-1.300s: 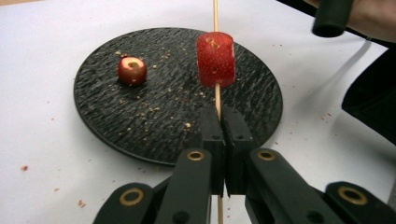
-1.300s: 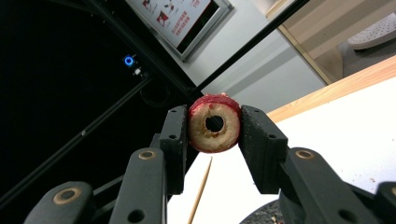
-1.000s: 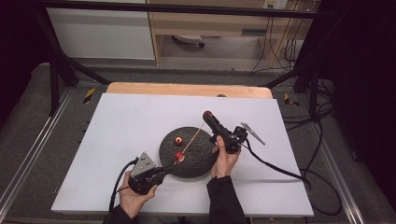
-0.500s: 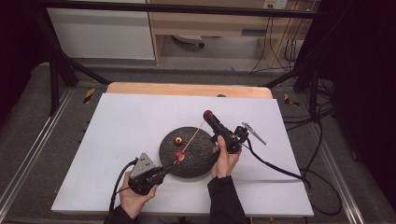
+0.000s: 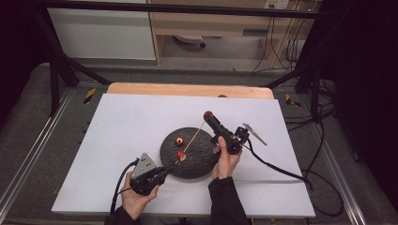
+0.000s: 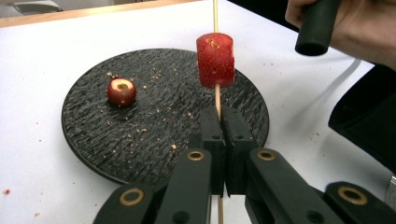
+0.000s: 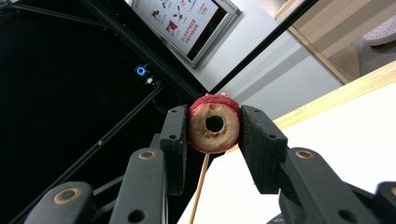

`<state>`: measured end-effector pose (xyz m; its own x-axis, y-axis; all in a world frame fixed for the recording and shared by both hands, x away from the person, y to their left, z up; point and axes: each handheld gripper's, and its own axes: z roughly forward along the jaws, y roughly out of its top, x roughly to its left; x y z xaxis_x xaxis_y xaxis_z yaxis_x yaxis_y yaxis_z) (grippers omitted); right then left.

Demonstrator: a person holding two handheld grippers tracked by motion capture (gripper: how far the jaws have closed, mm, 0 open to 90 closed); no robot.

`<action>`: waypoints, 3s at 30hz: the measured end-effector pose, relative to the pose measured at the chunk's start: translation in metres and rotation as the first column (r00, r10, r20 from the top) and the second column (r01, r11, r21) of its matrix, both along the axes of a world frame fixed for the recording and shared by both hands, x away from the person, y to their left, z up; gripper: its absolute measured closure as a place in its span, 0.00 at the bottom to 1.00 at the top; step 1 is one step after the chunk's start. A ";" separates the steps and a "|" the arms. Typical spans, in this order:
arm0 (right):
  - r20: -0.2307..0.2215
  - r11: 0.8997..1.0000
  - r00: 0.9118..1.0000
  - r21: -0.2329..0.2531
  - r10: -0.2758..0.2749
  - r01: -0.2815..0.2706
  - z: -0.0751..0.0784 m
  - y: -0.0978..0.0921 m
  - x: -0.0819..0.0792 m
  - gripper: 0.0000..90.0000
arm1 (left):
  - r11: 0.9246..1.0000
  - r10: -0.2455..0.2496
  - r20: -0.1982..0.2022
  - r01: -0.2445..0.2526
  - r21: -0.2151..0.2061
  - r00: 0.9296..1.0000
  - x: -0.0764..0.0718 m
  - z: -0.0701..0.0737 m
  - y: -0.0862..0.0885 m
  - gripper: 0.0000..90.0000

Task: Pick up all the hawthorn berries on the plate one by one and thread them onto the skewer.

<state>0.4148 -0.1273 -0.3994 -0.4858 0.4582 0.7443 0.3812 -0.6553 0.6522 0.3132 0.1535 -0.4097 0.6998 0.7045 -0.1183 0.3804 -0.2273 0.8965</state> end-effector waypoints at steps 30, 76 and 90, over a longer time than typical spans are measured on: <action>-0.001 0.999 0.999 -0.026 0.034 -0.034 -0.009 0.007 -0.011 0.70 | 0.998 0.039 -0.010 -0.040 -0.038 0.999 0.027 0.014 -0.036 0.99; -0.095 0.828 0.975 -0.516 0.202 -0.221 -0.001 -0.015 -0.019 0.05 | 0.999 -0.022 -0.022 0.023 0.046 0.999 0.028 0.008 0.027 0.99; -0.189 0.657 0.949 -0.686 0.254 -0.313 -0.009 -0.017 -0.021 0.01 | 0.997 -0.003 -0.051 0.007 0.074 0.999 0.014 -0.006 0.083 0.99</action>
